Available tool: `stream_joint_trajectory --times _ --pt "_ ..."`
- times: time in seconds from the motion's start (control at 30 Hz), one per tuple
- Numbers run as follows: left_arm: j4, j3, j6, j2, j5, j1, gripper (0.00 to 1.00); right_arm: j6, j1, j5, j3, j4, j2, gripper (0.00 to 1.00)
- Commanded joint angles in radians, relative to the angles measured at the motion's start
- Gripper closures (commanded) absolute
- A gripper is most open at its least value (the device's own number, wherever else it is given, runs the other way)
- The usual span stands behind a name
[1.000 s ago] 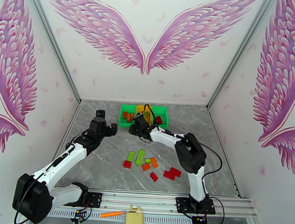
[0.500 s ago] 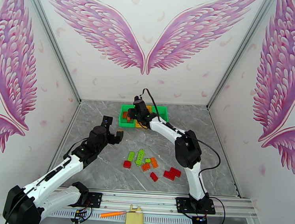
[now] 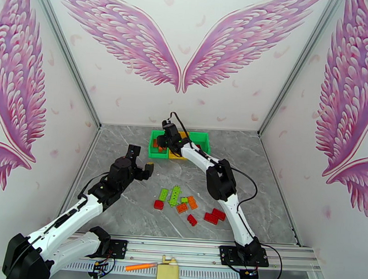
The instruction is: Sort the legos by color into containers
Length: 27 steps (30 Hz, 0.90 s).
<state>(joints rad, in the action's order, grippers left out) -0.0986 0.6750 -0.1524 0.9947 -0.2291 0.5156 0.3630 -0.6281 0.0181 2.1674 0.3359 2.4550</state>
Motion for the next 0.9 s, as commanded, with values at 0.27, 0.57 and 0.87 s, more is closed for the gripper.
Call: stream_joint_trajectory --times 0.27,0.57,0.87 --pt "0.022 -0.007 0.011 0.007 0.012 0.003 0.01 -0.057 0.002 0.116 0.091 0.056 0.056 0.53" --pt "0.018 -0.009 0.011 -0.011 0.015 0.004 0.01 -0.073 0.002 0.134 0.062 0.062 -0.015 0.43" --pt "0.011 0.001 0.015 -0.02 0.081 0.007 0.01 -0.055 0.002 0.13 -0.401 -0.176 -0.344 0.28"
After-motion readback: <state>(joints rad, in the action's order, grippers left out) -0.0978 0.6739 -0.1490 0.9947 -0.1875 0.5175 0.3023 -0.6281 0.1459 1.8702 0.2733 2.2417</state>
